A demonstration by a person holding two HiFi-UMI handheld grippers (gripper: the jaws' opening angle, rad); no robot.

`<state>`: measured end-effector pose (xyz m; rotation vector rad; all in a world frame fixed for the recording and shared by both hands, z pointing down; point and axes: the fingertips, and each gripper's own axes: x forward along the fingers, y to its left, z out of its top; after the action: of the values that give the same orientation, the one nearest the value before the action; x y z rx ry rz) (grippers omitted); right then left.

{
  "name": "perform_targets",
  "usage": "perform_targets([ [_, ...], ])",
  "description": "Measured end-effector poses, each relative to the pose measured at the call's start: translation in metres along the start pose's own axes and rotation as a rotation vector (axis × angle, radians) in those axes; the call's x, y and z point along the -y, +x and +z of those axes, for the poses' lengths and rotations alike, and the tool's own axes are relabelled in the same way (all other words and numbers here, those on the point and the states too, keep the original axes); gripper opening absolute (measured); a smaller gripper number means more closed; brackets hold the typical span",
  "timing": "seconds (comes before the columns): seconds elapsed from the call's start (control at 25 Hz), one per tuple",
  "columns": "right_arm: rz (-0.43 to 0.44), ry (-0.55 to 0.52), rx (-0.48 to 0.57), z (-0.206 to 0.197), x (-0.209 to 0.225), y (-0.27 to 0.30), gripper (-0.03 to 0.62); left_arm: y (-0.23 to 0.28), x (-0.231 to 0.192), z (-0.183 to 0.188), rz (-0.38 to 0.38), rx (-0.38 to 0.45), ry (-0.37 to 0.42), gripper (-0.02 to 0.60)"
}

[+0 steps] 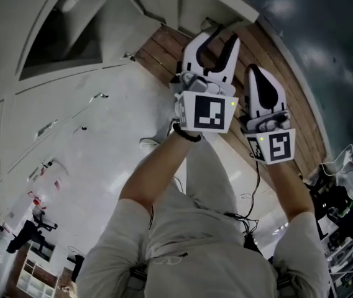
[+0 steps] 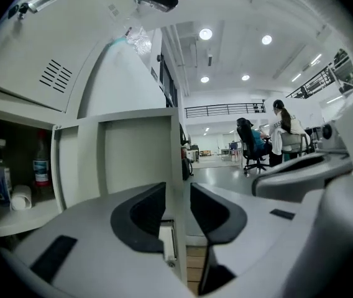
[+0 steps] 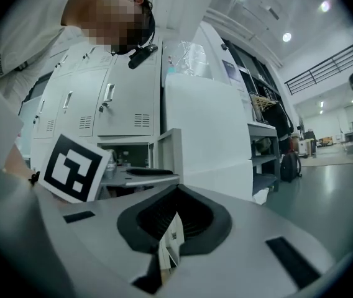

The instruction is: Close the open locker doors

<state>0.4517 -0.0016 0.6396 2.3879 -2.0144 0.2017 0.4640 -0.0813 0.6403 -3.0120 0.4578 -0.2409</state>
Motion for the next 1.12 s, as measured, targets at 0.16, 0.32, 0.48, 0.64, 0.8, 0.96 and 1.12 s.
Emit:
perform_targets([
  [0.16,0.012,-0.002,-0.024,-0.011,0.002,-0.002,0.009,0.015,-0.002,0.004,0.049,-0.006,-0.016,0.107],
  [0.32,0.056,-0.011,-0.06,-0.024,-0.005,0.001,0.009,0.003,-0.002,0.005,0.014,0.013,-0.015,0.052],
  [0.48,0.173,-0.028,-0.112,-0.043,-0.033,0.014,0.011,-0.049,-0.008,0.002,-0.08,0.021,0.039,0.054],
  [0.64,0.335,-0.017,-0.136,-0.063,-0.086,0.035,0.063,-0.115,-0.029,-0.018,-0.115,-0.029,0.025,0.062],
  [0.8,0.505,-0.089,-0.163,-0.089,-0.146,0.054,0.132,-0.161,-0.064,-0.029,-0.092,-0.045,0.007,0.064],
  [0.96,0.586,-0.133,-0.19,-0.109,-0.195,0.079,0.17,-0.187,-0.089,-0.035,-0.082,-0.036,0.006,0.067],
  [1.12,0.629,-0.148,-0.152,-0.109,-0.228,0.11,0.176,-0.205,-0.113,-0.041,-0.03,-0.037,0.011,0.066],
])
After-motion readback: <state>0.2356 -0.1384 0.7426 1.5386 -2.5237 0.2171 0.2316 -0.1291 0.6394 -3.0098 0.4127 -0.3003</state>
